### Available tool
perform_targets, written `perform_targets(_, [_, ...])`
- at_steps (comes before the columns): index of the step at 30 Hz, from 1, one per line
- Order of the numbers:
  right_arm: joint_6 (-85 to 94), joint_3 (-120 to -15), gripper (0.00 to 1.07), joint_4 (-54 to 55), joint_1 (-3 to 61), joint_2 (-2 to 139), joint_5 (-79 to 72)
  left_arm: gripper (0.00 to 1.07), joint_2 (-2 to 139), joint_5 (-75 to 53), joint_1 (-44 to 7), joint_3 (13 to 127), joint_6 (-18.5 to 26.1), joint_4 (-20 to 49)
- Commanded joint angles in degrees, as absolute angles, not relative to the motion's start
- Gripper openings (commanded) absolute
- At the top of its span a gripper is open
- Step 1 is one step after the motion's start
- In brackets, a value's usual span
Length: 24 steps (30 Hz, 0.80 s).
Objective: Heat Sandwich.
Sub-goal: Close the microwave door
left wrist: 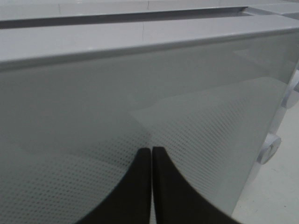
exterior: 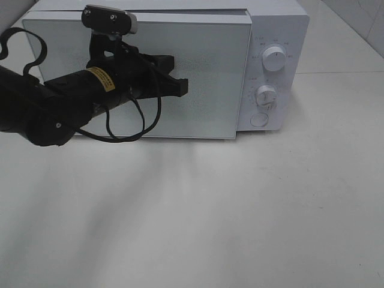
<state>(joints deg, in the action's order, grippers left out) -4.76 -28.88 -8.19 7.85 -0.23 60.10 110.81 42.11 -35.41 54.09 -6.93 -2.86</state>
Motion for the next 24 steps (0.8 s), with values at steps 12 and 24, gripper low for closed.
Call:
perform_targets(12, [-5.0, -28.8, 0.76, -8.3, 7.4, -1.7, 59.5, 0.0, 116.6, 38.6, -38.0, 65.1, -6.8, -2.3])
perform_targets(24, [-5.0, -28.8, 0.76, -8.3, 7.4, -1.7, 59.5, 0.0, 119.9, 32.4, -38.0, 73.3, -6.7, -2.2])
